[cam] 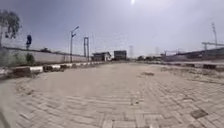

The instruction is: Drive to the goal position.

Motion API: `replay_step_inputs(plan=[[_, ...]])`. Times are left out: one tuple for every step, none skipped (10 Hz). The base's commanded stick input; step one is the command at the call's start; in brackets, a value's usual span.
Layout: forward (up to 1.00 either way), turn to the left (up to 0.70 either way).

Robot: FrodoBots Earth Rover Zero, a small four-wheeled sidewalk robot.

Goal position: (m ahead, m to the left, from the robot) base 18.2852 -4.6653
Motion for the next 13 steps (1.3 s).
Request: replay_step_inputs(plan=[[1.00, 0.00], [1.00, 0.00], [1.00, 0.00], [1.00, 0.00], [1.00, 0.00], [1.00, 0.00], [1.00, 0.00], [1.00, 0.00], [1.00, 0.00], [1.00, 0.00], [1.00, 0.00], [1.00, 0.00], [1.00, 0.00]])
